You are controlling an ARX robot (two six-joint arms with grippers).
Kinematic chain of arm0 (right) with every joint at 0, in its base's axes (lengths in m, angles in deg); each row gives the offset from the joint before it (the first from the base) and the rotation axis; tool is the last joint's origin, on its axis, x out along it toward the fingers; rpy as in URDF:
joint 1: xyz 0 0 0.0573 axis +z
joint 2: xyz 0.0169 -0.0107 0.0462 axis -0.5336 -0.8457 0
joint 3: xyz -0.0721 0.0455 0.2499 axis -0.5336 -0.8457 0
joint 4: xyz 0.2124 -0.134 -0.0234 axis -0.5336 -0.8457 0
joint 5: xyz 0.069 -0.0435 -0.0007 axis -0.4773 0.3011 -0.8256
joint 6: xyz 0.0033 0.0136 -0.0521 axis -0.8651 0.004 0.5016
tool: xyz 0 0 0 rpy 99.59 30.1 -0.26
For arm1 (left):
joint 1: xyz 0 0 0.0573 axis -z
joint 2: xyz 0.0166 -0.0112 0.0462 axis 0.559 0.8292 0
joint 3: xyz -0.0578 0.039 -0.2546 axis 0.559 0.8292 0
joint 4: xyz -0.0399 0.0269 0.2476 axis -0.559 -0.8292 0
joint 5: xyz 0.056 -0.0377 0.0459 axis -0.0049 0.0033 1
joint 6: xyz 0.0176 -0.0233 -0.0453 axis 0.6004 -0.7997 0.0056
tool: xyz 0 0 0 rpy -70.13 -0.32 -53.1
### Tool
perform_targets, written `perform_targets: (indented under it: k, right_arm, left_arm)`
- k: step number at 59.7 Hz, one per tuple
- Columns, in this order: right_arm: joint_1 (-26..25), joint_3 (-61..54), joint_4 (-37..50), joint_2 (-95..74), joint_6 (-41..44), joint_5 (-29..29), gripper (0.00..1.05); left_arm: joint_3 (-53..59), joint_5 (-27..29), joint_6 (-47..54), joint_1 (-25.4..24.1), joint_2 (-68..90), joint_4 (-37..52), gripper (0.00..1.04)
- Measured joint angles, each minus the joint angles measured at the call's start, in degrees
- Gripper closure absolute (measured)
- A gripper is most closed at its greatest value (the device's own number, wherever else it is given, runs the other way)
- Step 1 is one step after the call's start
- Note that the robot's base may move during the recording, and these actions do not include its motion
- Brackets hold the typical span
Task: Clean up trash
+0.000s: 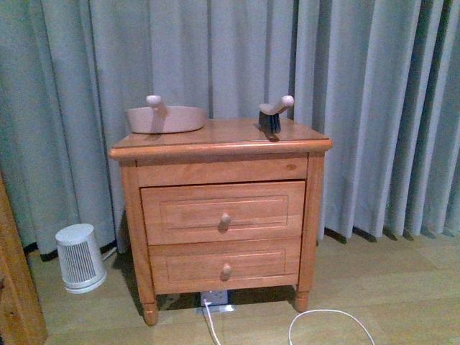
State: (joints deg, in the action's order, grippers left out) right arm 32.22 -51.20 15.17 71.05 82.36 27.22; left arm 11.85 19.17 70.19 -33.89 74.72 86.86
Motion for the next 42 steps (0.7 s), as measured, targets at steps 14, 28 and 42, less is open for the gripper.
perform_targets:
  k: [14,28,42]
  right_arm:
    - [0.0,0.0,0.0,0.0,0.0,0.0,0.07]
    - [0.0,0.0,0.0,0.0,0.0,0.0,0.07]
    - [0.0,0.0,0.0,0.0,0.0,0.0,0.07]
  left_arm:
    - [0.0,-0.1,0.0,0.0,0.0,0.0,0.08]
    - [0.0,0.0,0.0,0.0,0.0,0.0,0.08]
    - [0.0,0.0,0.0,0.0,0.0,0.0,0.08]
